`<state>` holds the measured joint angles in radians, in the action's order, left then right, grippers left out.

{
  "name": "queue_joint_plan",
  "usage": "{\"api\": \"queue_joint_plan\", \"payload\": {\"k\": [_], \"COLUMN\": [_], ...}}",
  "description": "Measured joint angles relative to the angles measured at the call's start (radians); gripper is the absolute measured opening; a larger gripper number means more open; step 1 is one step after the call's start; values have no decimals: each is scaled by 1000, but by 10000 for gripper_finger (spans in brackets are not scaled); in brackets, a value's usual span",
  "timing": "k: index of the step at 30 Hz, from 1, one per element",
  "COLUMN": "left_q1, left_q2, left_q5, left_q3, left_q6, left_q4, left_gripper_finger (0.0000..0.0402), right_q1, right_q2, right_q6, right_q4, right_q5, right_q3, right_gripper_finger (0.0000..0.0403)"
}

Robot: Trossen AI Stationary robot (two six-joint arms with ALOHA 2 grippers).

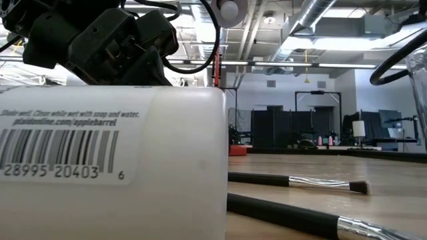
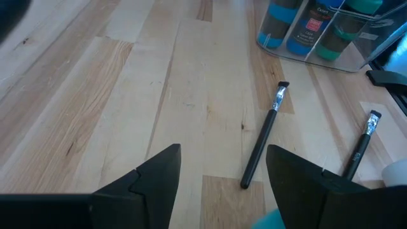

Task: Pick & Place Paint Supplies
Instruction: Put the black paint bottle into the transparent bin

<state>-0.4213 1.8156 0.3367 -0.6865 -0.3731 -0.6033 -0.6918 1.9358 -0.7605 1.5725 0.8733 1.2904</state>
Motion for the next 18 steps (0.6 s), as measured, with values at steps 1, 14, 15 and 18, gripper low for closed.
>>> {"api": "queue_joint_plan", "payload": {"k": [1, 14, 15, 18], "left_q1": [0, 0, 0, 0], "left_q2": [0, 0, 0, 0], "left_q5": [0, 0, 0, 0], "left_q3": [0, 0, 0, 0], "left_q6": [0, 0, 0, 0], "left_q4": [0, -1, -1, -2], "left_gripper_finger": [209, 209, 209, 209], "right_q1": [0, 28, 30, 34], "right_q2": [0, 0, 0, 0], "right_q6": [0, 0, 0, 0], "right_q4": [0, -1, -2, -2], "right_q5": [-2, -123, -129, -145], "right_q3": [7, 109, 113, 118], "right_gripper_finger": [373, 354, 354, 354]}}
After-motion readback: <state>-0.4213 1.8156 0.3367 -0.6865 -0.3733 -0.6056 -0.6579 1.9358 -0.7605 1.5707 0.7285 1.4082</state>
